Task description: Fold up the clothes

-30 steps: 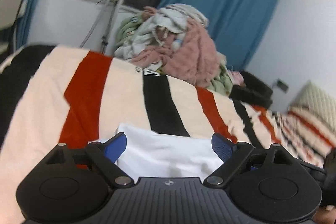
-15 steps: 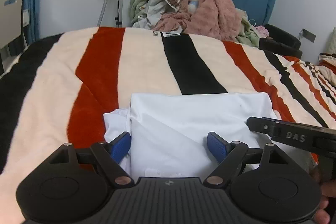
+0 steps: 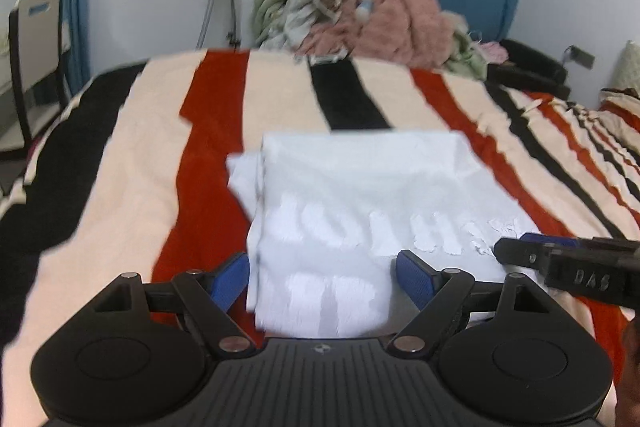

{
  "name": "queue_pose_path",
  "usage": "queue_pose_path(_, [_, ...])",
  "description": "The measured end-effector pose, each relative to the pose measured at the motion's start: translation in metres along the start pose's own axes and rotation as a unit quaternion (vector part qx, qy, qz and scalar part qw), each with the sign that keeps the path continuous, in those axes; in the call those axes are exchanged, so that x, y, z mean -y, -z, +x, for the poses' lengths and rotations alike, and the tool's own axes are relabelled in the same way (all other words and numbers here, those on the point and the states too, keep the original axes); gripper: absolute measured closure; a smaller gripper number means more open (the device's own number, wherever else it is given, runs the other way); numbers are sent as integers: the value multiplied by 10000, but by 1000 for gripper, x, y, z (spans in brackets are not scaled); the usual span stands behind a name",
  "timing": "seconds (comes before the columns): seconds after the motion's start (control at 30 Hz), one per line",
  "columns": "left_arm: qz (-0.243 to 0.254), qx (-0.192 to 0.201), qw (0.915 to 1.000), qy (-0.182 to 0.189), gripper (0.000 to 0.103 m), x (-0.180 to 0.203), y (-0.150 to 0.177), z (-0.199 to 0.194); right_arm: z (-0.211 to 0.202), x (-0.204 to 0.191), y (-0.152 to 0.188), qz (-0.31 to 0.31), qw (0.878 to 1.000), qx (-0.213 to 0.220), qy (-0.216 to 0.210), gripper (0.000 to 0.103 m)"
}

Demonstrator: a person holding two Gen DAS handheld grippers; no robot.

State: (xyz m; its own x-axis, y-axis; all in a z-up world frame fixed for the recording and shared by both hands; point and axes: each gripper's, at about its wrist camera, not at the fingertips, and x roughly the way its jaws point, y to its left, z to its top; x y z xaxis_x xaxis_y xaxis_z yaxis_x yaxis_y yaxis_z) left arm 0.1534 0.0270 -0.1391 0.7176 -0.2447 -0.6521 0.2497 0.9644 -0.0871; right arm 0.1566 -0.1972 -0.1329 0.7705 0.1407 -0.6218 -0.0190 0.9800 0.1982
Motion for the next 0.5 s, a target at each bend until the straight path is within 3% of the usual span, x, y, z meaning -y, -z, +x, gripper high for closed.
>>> queue_pose_path(0.17, [-350,-74,9993,129,20,-9,11,0,-9,-5,6,-77,9999,51,132,72])
queue_pose_path(0.33, [-321,104,9993,155,22,-12,10,-29,-23,-10,10,-127,9994,166,260,70])
queue_pose_path(0.5, [-1098,3,9906,811,20,-23,16,-57,-35,-13,11,-128,9988,322,346,70])
